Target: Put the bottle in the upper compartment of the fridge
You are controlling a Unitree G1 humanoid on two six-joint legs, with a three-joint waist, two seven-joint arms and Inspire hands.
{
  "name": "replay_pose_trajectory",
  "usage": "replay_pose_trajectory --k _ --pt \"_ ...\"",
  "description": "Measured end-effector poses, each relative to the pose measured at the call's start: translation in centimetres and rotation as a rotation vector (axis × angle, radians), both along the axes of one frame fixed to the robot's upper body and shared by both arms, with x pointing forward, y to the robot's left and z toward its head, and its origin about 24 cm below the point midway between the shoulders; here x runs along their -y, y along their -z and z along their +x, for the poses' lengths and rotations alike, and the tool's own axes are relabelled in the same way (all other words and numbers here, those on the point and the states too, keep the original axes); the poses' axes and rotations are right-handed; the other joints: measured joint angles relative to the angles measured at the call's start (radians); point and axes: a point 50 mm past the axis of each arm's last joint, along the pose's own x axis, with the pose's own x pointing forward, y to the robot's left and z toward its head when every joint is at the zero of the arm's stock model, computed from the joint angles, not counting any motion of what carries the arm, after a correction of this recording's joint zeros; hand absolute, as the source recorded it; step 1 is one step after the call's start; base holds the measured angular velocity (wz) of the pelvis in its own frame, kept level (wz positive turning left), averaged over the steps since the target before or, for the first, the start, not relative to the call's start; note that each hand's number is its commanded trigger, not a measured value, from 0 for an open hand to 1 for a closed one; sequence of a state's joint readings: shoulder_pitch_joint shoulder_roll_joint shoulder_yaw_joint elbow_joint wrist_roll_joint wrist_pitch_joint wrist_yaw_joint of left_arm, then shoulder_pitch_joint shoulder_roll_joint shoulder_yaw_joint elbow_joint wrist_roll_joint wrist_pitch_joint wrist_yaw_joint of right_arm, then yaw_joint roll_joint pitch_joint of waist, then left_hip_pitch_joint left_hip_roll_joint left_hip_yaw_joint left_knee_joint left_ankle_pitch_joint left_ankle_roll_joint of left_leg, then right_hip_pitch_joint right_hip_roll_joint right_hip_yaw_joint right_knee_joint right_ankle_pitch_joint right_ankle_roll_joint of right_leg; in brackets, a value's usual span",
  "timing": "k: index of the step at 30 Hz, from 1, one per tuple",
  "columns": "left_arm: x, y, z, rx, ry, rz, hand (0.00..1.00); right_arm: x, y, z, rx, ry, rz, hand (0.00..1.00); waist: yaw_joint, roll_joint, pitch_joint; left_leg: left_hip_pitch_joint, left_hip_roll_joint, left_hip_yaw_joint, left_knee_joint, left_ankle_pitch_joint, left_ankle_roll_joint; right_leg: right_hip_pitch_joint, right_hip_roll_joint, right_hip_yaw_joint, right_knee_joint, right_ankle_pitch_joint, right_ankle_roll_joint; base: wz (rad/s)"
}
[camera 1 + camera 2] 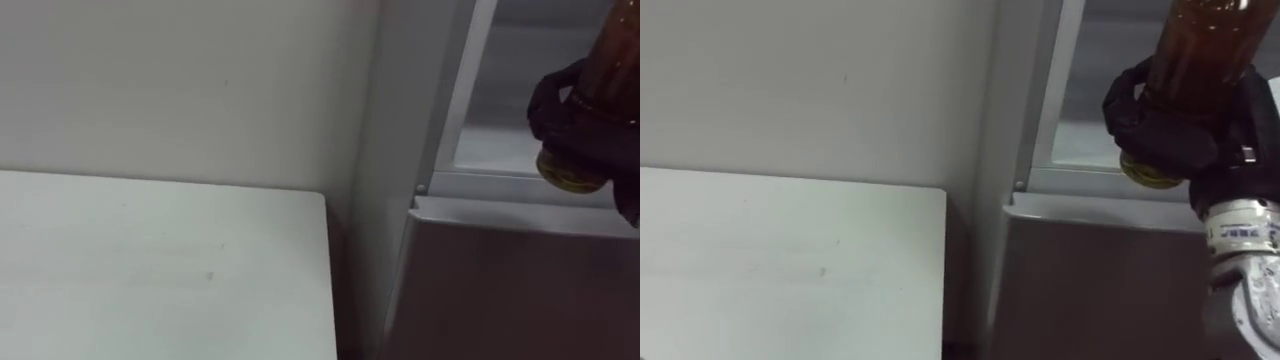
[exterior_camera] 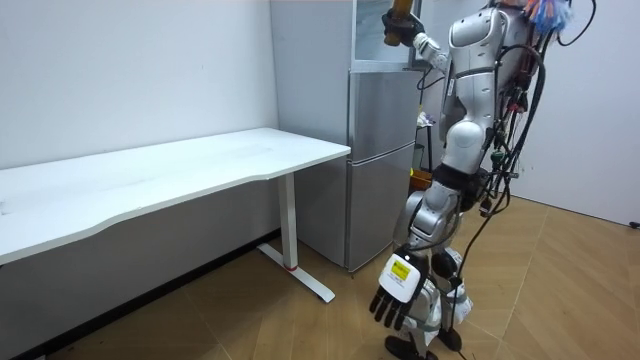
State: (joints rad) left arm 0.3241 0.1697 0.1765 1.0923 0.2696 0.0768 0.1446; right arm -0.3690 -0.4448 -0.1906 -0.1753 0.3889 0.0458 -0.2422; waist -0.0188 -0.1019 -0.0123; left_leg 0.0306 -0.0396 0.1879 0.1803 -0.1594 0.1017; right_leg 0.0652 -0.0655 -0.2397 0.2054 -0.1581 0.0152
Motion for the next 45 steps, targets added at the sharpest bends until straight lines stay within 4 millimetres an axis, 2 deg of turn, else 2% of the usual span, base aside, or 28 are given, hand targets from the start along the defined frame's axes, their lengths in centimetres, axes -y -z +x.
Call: replay_pose_trajectory --k 4,7,9,15,21,25,30,32,36,40,45 --pt "-0.1 0.0 0.4 0.010 -0.003 0.004 0.00 0.1 -0.1 -0.1 0.001 0.010 -0.001 1.00 -0.013 -0.018 -0.0010 -0.003 0.006 0.021 0.000 -0.002 -0.003 -0.013 0.002 -0.002 0.000 0.003 -0.004 -0.15" --pt "-0.3 -0.1 0.4 0.011 -0.018 0.015 0.00 0.5 -0.1 -0.3 -0.009 0.024 -0.029 1.00 -0.017 -0.029 -0.0074 -0.002 0.010 0.026 0.000 -0.007 -0.006 -0.012 0.005 -0.008 -0.001 0.005 -0.007 -0.08" --pt "-0.4 -0.1 0.4 0.012 -0.024 0.016 0.00 0.6 -0.3 -0.4 -0.003 0.026 -0.030 1.00 -0.023 -0.031 -0.0083 -0.001 0.011 0.026 0.000 -0.007 -0.007 -0.011 0.008 -0.008 -0.001 0.006 -0.008 0.00" --pt "-0.6 -0.2 0.3 0.015 -0.033 0.038 0.00 0.9 -0.6 -0.8 0.013 0.050 -0.021 1.00 -0.030 -0.026 -0.0050 0.000 0.013 0.028 -0.001 -0.008 -0.008 -0.012 0.013 -0.008 -0.002 0.006 -0.008 0.00" --pt "-0.5 -0.1 0.4 0.012 -0.038 0.036 0.00 1.0 -0.5 -0.9 0.009 0.058 -0.005 1.00 -0.030 -0.014 0.0026 0.000 0.013 0.029 -0.003 -0.009 -0.009 -0.014 0.013 -0.006 -0.002 0.006 -0.008 0.00" --pt "-0.4 -0.1 0.3 0.010 -0.033 0.036 0.00 1.1 -0.4 -0.8 0.004 0.024 0.069 1.00 -0.026 -0.008 0.0037 -0.001 0.013 0.029 -0.006 -0.008 -0.009 -0.011 0.017 0.014 -0.002 0.006 -0.008 0.00" --pt "-0.4 -0.2 0.5 0.022 -0.031 0.042 0.00 2.3 1.0 -0.2 -0.051 0.054 0.180 1.00 -0.006 -0.006 0.0056 -0.003 0.013 0.026 0.001 -0.009 -0.009 -0.013 0.018 0.015 -0.003 0.006 -0.008 0.00" --pt "-0.5 -0.2 0.5 0.026 -0.033 0.048 0.00 2.8 1.6 0.0 -0.077 0.081 0.235 1.00 0.001 0.000 0.0091 -0.005 0.013 0.022 0.004 -0.012 -0.009 -0.012 0.017 0.011 -0.003 0.006 -0.008 0.02" --pt "-0.4 -0.2 -0.2 0.010 -0.036 0.056 0.00 3.7 3.0 0.5 -0.132 0.132 0.277 1.00 0.018 0.008 0.0044 -0.009 0.012 0.016 0.005 -0.010 -0.010 -0.010 0.015 -0.010 -0.001 0.006 -0.008 0.03" --pt "-0.4 -0.3 -1.1 -0.012 -0.042 0.058 0.00 4.7 4.5 0.8 -0.196 0.199 0.310 1.00 0.026 0.001 0.0019 -0.020 0.012 -0.002 0.010 -0.008 -0.012 -0.013 0.014 -0.027 0.000 0.005 -0.008 0.11" --pt "-0.4 -0.5 -2.5 -0.042 -0.049 0.059 0.00 5.5 5.4 0.9 -0.229 0.285 0.352 1.00 0.053 -0.006 0.0058 -0.030 0.011 -0.014 0.026 -0.009 -0.013 -0.014 0.013 -0.041 -0.003 0.002 -0.011 0.10"
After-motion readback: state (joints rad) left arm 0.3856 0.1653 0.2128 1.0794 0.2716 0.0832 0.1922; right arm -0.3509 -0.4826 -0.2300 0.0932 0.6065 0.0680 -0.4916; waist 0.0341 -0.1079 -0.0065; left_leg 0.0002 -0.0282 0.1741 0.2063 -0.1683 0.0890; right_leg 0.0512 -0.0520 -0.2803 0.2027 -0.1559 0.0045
